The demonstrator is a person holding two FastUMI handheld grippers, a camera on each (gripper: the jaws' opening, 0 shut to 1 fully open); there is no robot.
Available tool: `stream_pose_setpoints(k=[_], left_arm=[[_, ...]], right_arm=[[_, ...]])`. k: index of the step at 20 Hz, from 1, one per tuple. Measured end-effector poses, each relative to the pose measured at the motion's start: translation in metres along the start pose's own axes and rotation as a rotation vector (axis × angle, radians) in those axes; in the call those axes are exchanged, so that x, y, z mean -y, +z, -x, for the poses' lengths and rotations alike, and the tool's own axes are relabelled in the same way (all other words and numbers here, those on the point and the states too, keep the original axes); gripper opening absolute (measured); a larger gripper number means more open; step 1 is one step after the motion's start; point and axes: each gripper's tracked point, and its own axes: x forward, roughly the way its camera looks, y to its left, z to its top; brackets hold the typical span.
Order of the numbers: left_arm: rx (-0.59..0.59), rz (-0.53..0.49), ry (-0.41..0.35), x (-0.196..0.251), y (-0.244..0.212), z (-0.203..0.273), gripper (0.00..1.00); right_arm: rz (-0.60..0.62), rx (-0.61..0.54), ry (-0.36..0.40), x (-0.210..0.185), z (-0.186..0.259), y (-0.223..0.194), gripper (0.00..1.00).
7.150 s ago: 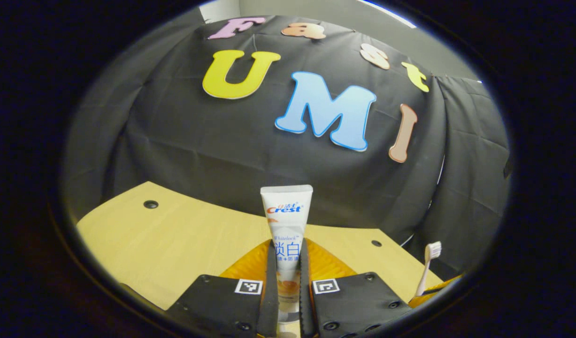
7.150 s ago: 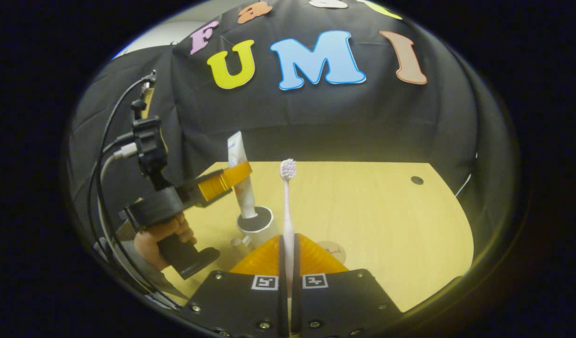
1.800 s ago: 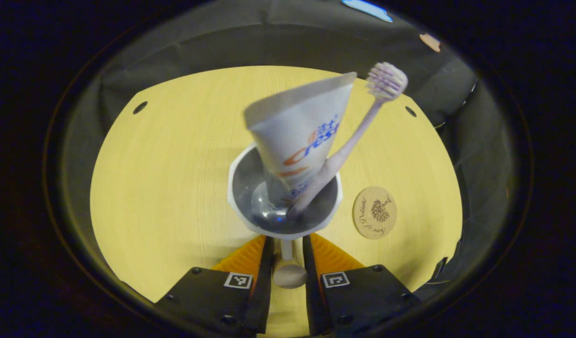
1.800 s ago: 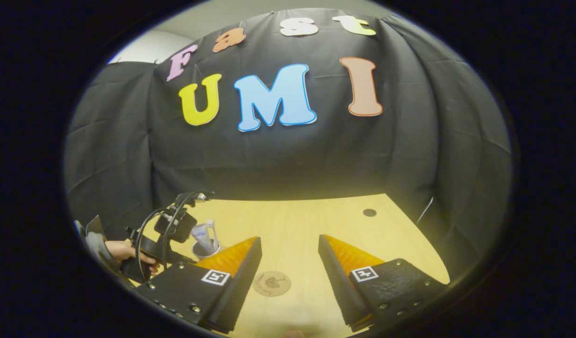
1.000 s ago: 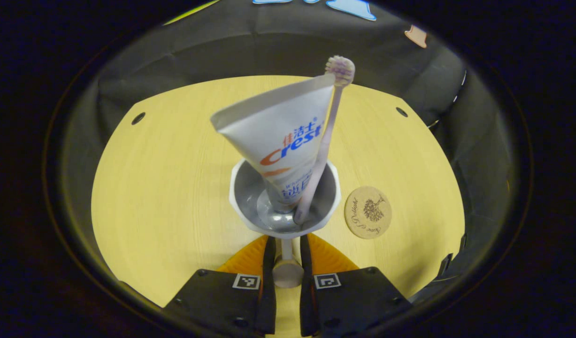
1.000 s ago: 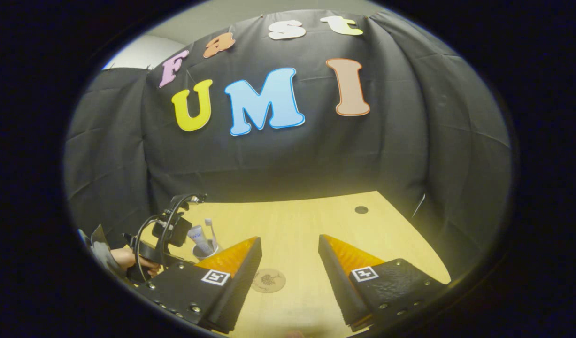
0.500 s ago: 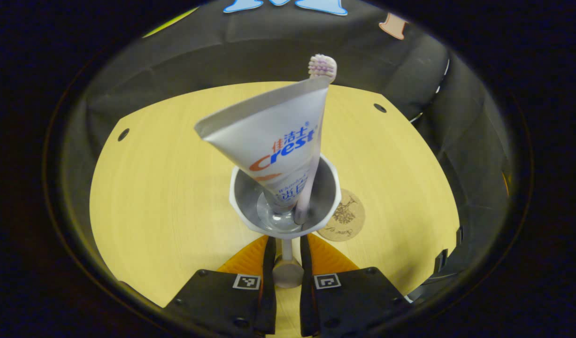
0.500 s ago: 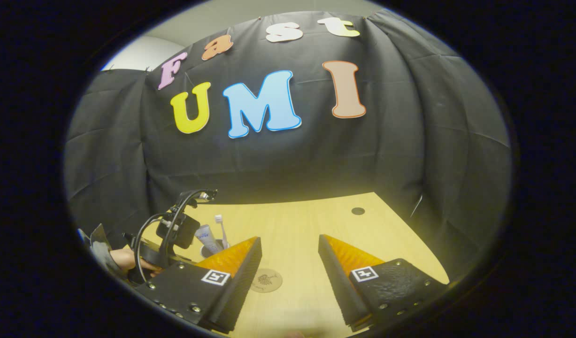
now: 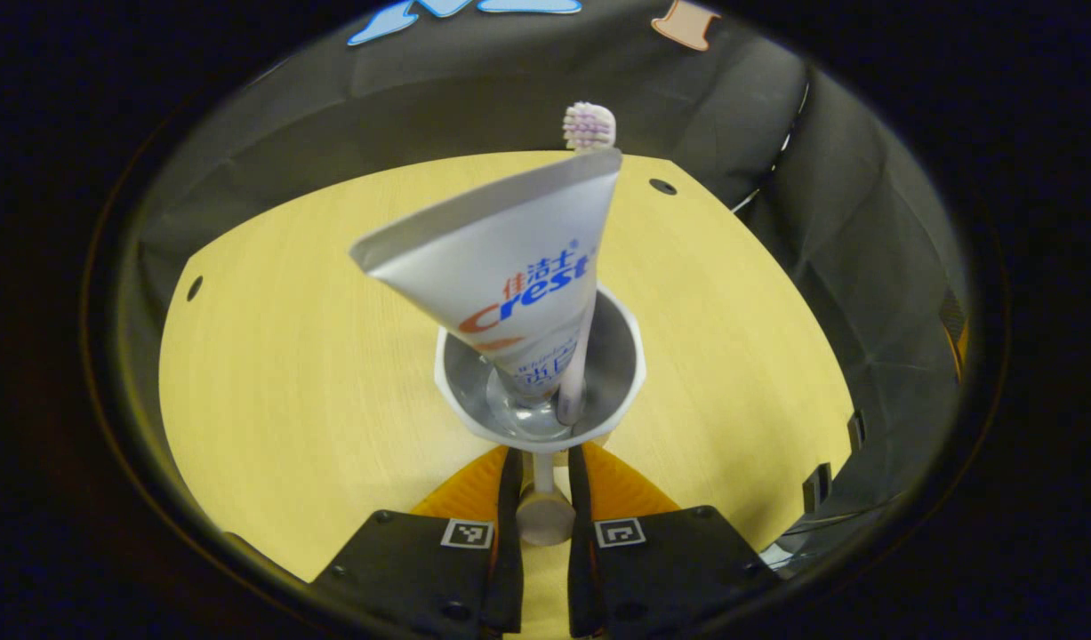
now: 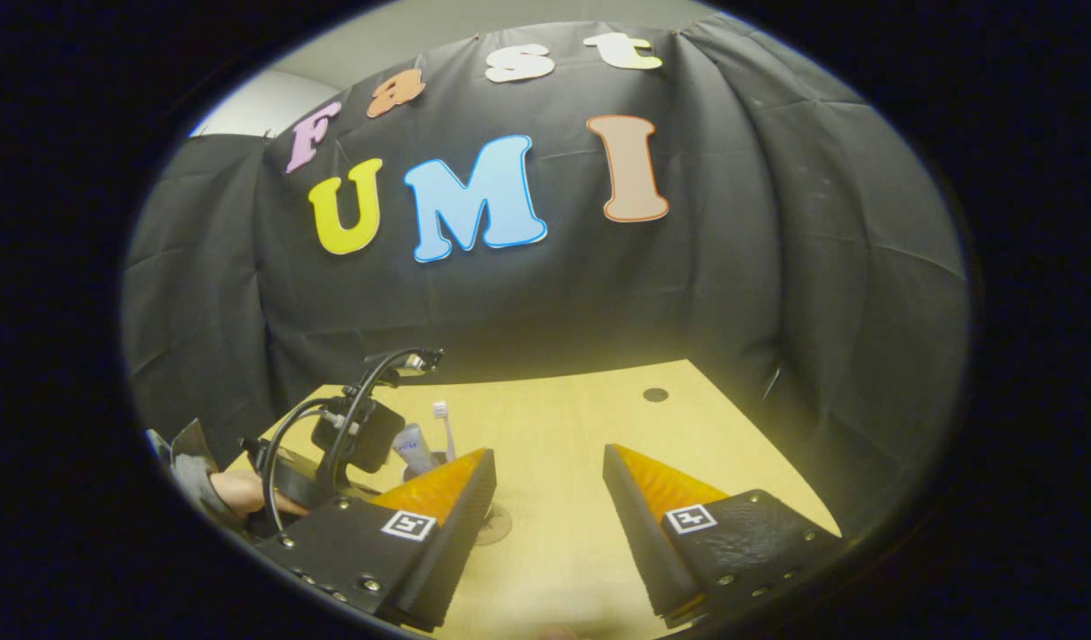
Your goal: Put the toothbrush and toothpaste on the desktop into the cup, then pick up the cup and place it on the coaster on the desktop.
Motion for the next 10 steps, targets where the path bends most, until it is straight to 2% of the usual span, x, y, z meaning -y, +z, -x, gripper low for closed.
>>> stream_pose_setpoints(k=[10], left_arm=[[-0.053,-0.031,0.038,0.017,-0.005,-0.03,0.26]], right_arm=[[-0.021,-0.004,-0.001,0.01,0.006,-0.004,0.79]])
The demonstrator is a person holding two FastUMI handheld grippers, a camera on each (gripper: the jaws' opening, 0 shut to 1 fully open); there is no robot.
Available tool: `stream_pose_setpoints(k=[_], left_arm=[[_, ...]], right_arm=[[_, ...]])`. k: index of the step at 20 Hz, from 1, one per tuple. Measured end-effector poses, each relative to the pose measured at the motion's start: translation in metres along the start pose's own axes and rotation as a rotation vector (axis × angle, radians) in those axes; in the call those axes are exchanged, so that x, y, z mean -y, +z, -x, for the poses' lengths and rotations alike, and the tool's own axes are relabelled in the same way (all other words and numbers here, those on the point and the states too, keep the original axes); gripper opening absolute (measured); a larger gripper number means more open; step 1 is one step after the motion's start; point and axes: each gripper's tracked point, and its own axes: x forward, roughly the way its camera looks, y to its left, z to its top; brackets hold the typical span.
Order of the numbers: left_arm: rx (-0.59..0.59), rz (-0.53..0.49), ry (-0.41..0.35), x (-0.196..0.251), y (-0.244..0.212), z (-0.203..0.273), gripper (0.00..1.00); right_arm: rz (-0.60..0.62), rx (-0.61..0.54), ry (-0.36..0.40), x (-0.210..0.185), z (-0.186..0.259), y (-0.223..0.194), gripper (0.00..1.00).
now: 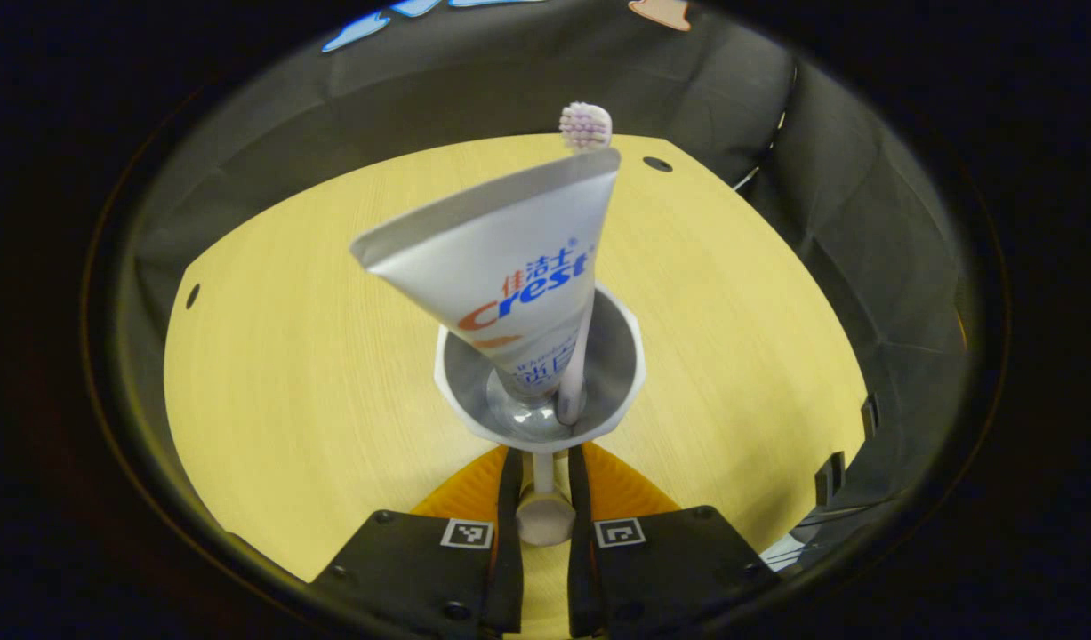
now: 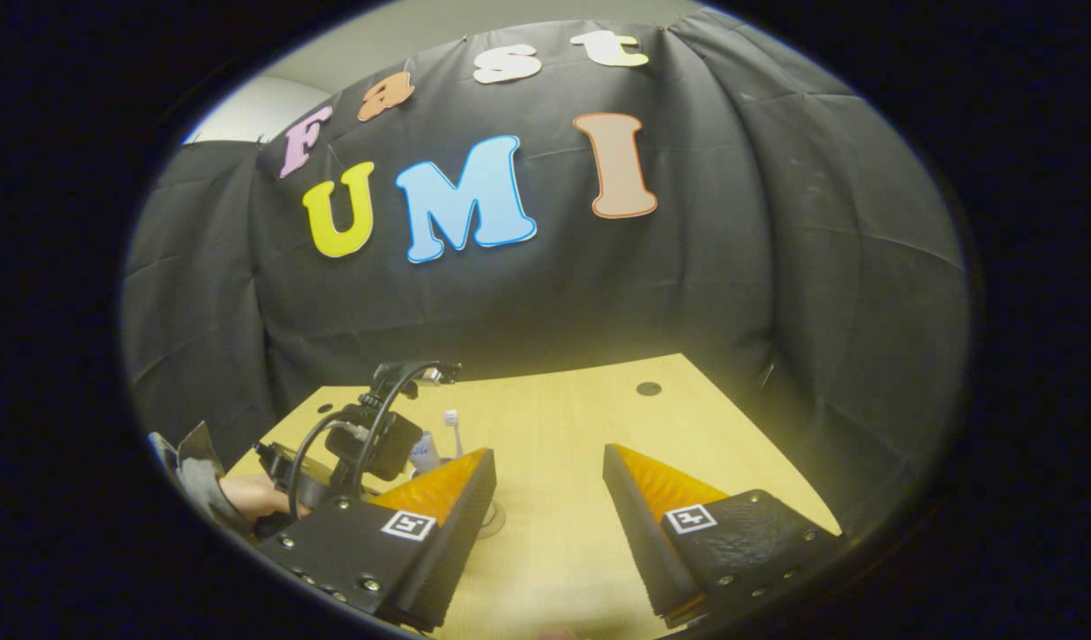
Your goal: Put the toothbrush and toothpaste on the desktop into the cup, then pick up the cup and place it on the coaster on the desktop.
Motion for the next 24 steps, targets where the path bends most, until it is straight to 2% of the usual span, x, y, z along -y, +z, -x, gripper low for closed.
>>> stream_pose_setpoints(k=[9,11,14,15,16,17,20,21,24], left_arm=[[-0.009,-0.024,0.03,0.003,-0.001,-0.002,0.3],[-0.002,-0.007,0.019,0.004,0.0,-0.001,0.34],[0.025,0.042,-0.002,0.004,-0.007,0.016,0.32],[0.037,0.054,-0.006,0.006,-0.01,0.02,0.41],[0.051,0.065,-0.011,0.008,-0.012,0.026,0.44],[0.072,0.073,-0.007,0.006,-0.013,0.034,0.53],[0.156,0.103,-0.01,0.005,-0.015,0.071,0.7],[0.192,0.106,-0.011,0.005,-0.014,0.086,0.66],[0.312,0.081,0.036,-0.006,-0.008,0.133,0.77]], right_arm=[[-0.023,-0.01,0.0,0.01,0.002,-0.004,0.79],[-0.016,-0.01,0.009,0.009,0.002,-0.003,0.79],[-0.008,-0.006,0.032,0.006,0.001,0.001,0.79],[-0.004,-0.002,0.043,0.004,0.0,0.004,0.79],[0.002,0.0,0.054,0.003,0.0,0.006,0.79],[0.01,0.003,0.068,0.0,-0.001,0.008,0.79],[0.043,0.022,0.108,-0.007,-0.002,0.018,0.79],[0.053,0.029,0.118,-0.01,-0.004,0.021,0.79],[0.046,0.028,0.122,-0.014,-0.008,0.024,0.79]])
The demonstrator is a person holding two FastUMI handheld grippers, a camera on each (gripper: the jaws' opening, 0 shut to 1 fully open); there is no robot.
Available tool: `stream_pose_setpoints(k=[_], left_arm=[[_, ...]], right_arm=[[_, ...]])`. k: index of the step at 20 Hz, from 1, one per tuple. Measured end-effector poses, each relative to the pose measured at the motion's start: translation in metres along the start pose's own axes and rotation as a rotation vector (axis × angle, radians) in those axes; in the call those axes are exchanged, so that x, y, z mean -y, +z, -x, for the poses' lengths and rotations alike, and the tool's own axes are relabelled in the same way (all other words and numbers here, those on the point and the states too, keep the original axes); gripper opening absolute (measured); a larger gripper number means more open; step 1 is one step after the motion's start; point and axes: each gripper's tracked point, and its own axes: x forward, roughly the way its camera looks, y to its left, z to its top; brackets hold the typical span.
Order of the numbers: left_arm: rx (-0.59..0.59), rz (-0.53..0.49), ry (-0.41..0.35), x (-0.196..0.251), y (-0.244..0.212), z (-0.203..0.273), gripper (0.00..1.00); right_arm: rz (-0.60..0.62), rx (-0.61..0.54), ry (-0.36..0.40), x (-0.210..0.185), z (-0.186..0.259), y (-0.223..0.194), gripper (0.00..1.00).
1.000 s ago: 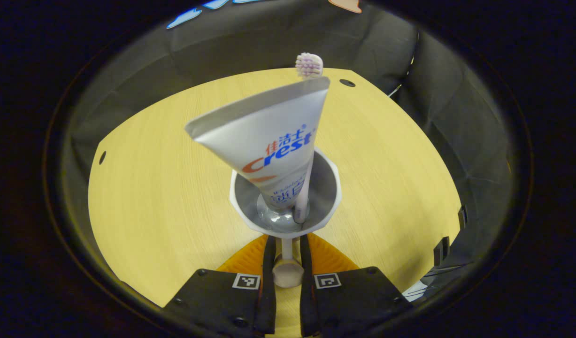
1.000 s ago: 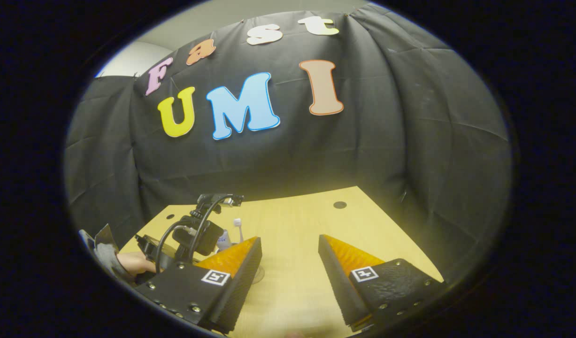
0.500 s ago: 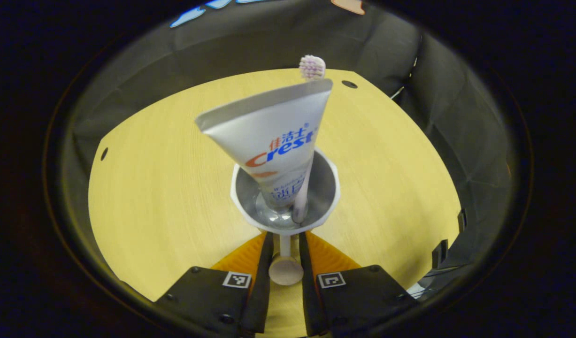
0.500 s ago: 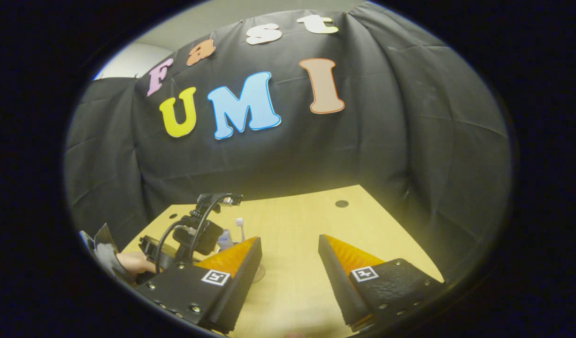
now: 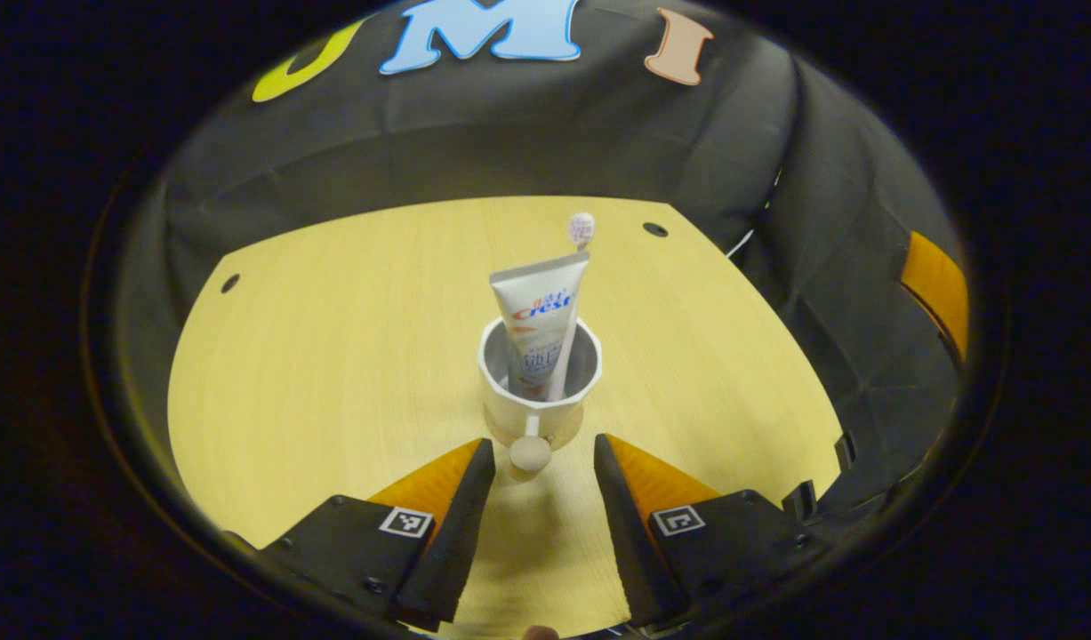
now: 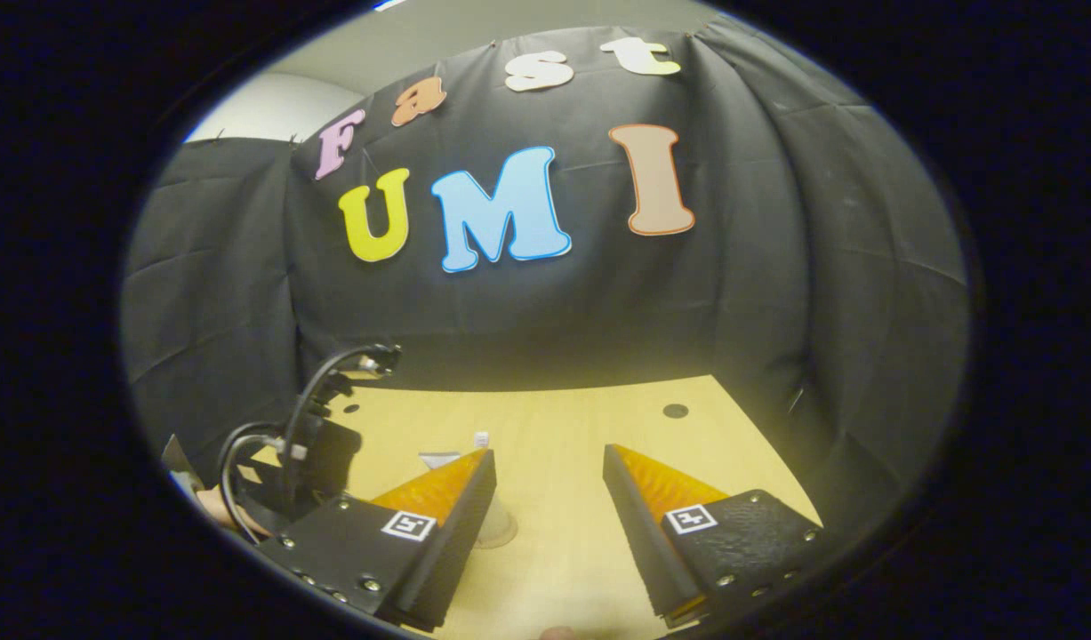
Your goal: Put the toothbrush and toothpaste on the desktop into the cup, then pick up the cup and place it on the coaster on the desktop.
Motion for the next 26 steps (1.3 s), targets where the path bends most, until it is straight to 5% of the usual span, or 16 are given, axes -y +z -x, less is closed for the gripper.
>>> stream_pose_setpoints(k=[3,6,14,26], left_arm=[[0.125,-0.033,0.027,-0.008,0.021,0.038,0.77],[0.247,-0.036,0.033,-0.002,0.041,0.064,0.9],[0.589,-0.037,0.074,-0.022,0.097,0.115,0.92],[0.751,-0.046,0.07,-0.059,0.128,0.143,0.9]], right_arm=[[0.001,0.022,-0.006,-0.009,-0.001,0.008,0.79],[0.039,0.03,-0.03,-0.012,0.0,0.013,0.79],[0.092,0.102,-0.125,-0.023,0.018,0.027,0.79],[0.174,0.22,-0.232,-0.056,0.037,0.052,0.79]])
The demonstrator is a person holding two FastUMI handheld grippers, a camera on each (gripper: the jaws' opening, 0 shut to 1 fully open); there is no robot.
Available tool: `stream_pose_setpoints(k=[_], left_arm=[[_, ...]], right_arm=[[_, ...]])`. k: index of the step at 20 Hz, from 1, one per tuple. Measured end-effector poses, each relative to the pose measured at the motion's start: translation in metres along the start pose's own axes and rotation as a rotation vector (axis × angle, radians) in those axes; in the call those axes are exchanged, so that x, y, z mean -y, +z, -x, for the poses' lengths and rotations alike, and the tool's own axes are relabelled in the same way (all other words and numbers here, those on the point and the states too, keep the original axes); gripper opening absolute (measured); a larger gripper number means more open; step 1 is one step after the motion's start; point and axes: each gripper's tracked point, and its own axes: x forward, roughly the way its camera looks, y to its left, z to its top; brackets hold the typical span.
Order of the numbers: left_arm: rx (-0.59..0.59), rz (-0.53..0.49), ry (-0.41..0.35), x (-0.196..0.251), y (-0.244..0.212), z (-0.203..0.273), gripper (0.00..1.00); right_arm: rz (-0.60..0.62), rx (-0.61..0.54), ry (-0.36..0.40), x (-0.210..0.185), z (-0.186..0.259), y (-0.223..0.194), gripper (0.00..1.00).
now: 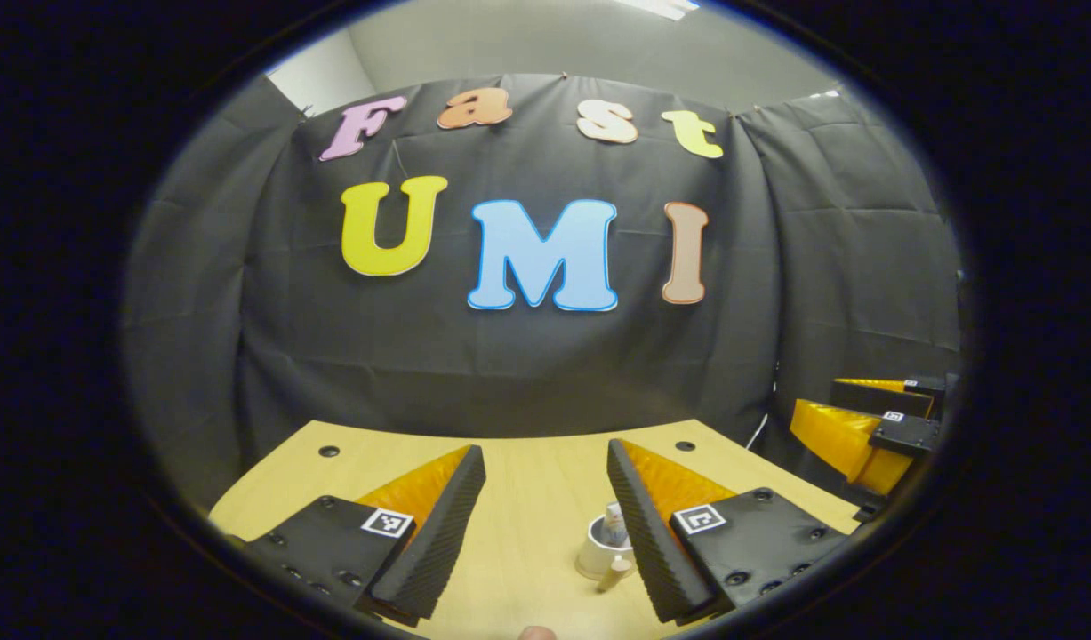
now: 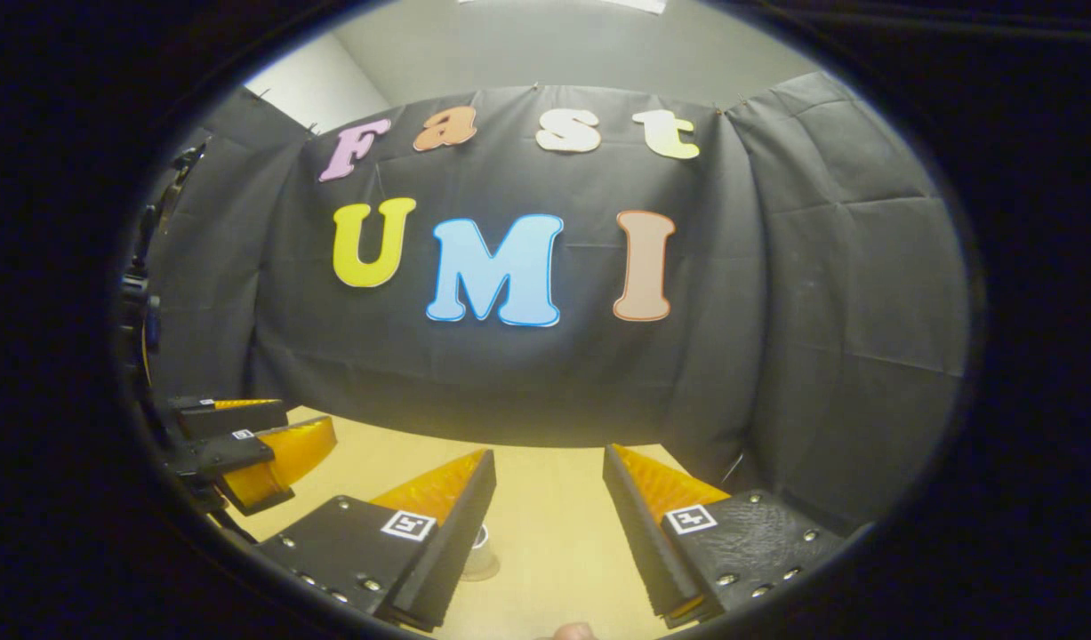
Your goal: Put the toothbrush and toothpaste on the desktop into the cup, then pick up the cup and place it on the coaster on the desktop.
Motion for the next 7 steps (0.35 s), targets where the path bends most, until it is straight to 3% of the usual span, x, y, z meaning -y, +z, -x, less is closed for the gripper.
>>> stream_pose_setpoints(k=[5,7], left_arm=[[0.001,-0.031,-0.025,-0.013,0.004,-0.001,0.9],[-0.008,-0.027,-0.035,-0.011,0.002,-0.002,0.9]], right_arm=[[-0.026,0.0,-0.034,0.001,0.009,0.011,0.76],[-0.046,-0.01,-0.059,0.007,0.009,0.011,0.79]])
